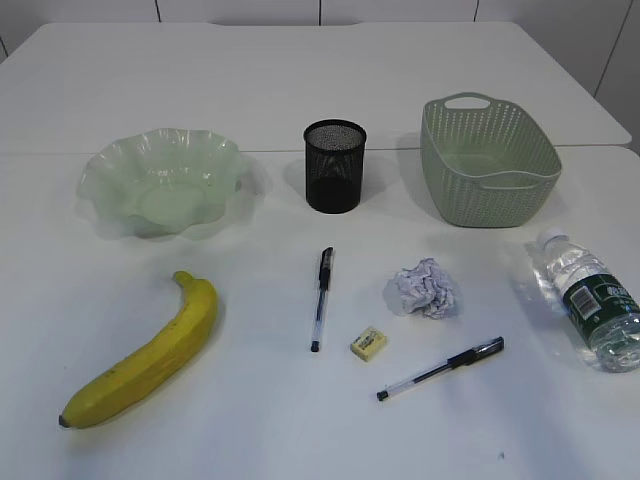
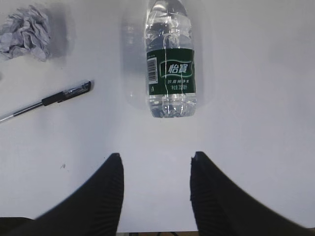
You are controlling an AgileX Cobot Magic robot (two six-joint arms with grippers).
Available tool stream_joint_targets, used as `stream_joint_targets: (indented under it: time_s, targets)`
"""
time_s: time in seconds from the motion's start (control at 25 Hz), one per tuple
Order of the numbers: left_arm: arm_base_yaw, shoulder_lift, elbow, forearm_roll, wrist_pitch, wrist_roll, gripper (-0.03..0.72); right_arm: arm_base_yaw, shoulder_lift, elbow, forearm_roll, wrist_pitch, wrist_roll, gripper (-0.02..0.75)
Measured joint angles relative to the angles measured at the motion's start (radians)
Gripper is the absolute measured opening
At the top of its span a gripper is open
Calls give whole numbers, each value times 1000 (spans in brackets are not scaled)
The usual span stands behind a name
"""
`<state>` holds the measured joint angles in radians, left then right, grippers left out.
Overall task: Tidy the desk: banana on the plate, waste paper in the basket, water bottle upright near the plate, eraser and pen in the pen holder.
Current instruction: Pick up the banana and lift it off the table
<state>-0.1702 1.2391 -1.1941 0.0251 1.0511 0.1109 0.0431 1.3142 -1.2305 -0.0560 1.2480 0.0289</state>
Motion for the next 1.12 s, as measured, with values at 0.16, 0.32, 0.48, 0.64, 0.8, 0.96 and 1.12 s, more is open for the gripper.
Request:
stream_joint_targets:
  time_s: [0.16,0.32,0.48,0.64,0.8,0.96,1.12]
  targets:
    - [-99,72,-2,0,17,0,445,0,52,0,2,-2,0,339]
    - [-184,155,-2,0,17,13,445,0,73,-2,6,-2,0,339]
    - [-244,246,-2,0,12,16,445,0,81,-4,8,-4,-3,339]
    - [-285,324,-2,0,-15,20,452,0,81,-4,8,-4,-3,339]
    - [-313,393,-2,-2,-33,21,462,0,81,-4,8,-4,-3,339]
    - [-329,444,-8,-18,-50,21,481,0,81,-4,8,-4,-3,339]
    - [-332,483,-8,-36,-84,21,488,0,81,-4,8,-4,-3,339]
